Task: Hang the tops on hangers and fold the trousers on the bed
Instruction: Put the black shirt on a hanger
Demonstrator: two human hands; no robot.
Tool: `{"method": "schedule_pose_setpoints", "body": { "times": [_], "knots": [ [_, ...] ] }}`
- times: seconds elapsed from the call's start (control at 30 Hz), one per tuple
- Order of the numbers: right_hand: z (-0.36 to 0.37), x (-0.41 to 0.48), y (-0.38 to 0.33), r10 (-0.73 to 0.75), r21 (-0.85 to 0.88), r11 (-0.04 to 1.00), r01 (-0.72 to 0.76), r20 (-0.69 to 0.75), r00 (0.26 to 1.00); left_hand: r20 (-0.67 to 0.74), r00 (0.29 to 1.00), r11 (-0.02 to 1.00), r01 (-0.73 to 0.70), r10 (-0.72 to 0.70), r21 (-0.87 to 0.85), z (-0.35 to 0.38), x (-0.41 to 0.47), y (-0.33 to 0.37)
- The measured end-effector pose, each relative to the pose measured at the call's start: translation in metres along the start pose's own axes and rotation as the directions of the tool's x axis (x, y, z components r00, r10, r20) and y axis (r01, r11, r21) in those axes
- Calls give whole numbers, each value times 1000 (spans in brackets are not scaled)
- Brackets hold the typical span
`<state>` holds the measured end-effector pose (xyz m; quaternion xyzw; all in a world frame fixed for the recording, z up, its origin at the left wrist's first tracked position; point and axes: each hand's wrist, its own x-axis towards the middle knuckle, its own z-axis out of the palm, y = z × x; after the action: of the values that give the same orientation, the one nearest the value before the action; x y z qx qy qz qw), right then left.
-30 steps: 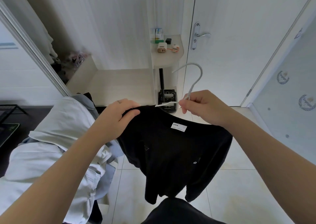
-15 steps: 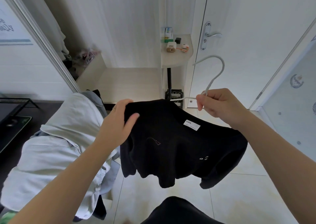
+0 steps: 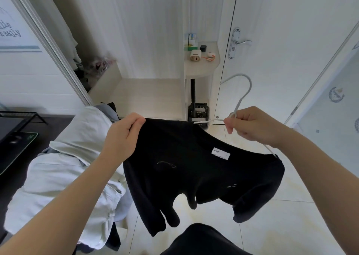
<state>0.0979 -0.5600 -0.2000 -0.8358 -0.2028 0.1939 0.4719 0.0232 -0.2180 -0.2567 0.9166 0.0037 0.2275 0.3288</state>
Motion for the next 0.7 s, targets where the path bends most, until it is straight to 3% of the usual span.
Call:
{"method": "schedule_pose_setpoints", "body": {
  "times": [0.07, 0.13, 0.2, 0.33, 0.53, 0.63, 0.7],
  "knots": [
    [8, -3, 0, -26, 27, 999, 25, 27, 999, 89, 987, 990, 139, -136, -30, 1, 4, -1],
    [16, -5, -2, -42, 52, 998, 41, 33, 999, 160, 972, 985, 174, -172, 6, 0, 5, -3],
    [22, -6, -3, -50, 77, 996, 47, 39, 998, 183, 982, 998, 39, -47, 44, -4, 3, 3],
    [29, -5, -9, -56, 110, 993, 48, 69, 996, 237, 943, 972, -229, 233, -42, 5, -12, 23],
    [27, -5, -15, -77, 85, 994, 70, 83, 994, 122, 915, 921, -389, 386, 7, 15, -14, 20],
    [24, -5, -16, -68, 51, 997, 63, 99, 993, 203, 915, 936, -350, 348, -29, 11, -12, 26],
    [23, -5, -19, -60, 16, 998, 58, 92, 994, 335, 920, 979, -177, 202, -104, 7, -8, 32]
  ]
}}
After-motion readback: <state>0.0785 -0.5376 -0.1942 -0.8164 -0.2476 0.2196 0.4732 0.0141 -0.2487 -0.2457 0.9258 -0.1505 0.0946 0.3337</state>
